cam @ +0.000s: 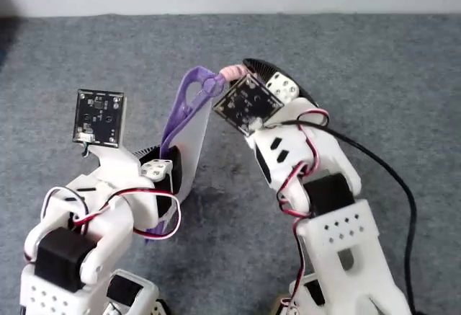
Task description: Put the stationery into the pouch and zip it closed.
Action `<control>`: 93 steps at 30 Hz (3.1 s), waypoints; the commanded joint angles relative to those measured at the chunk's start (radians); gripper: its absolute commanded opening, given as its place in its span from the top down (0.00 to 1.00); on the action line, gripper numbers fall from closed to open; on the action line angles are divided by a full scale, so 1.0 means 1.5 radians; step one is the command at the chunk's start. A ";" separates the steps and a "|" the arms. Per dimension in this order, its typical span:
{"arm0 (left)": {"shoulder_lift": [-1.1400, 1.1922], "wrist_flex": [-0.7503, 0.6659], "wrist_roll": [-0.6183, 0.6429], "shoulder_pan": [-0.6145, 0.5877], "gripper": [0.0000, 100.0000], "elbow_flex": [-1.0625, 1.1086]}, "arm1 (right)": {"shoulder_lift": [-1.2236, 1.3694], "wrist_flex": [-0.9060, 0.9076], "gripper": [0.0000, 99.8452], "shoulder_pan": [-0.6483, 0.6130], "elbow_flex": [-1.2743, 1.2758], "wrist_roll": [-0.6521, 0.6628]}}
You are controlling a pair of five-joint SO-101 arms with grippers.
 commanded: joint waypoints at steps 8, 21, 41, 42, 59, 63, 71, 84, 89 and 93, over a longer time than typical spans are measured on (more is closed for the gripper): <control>-0.050 0.030 -0.002 -0.011 0.99 -0.004 | 0.216 -0.199 0.99 0.176 -0.032 0.014; -0.068 0.053 -0.002 -0.011 0.99 -0.004 | 0.299 -0.306 0.99 0.224 -0.032 0.050; -0.068 0.000 0.001 -0.011 0.85 -0.005 | -0.061 -0.113 0.99 0.016 -0.033 -0.026; -0.068 0.000 0.002 -0.012 0.82 -0.005 | -0.073 -0.086 0.99 0.015 -0.033 -0.026; -0.062 -0.001 -0.050 -0.042 0.72 0.029 | -0.288 0.311 0.99 0.015 -0.030 -0.025; -0.066 -0.001 -0.084 -0.041 0.72 0.043 | -0.339 0.394 0.99 0.015 -0.030 -0.024; -0.062 -0.041 -0.159 -0.041 0.72 0.064 | -0.425 0.572 0.99 -0.024 -0.029 -0.004; -0.068 -0.059 -0.261 -0.039 0.72 0.122 | -0.641 0.645 0.99 0.027 0.119 0.111; -0.077 -0.058 -0.270 0.028 0.73 0.122 | -0.688 0.611 0.99 0.026 0.152 0.107; -0.093 -0.062 -0.268 0.095 0.73 0.128 | -0.687 0.573 0.99 0.026 0.152 0.107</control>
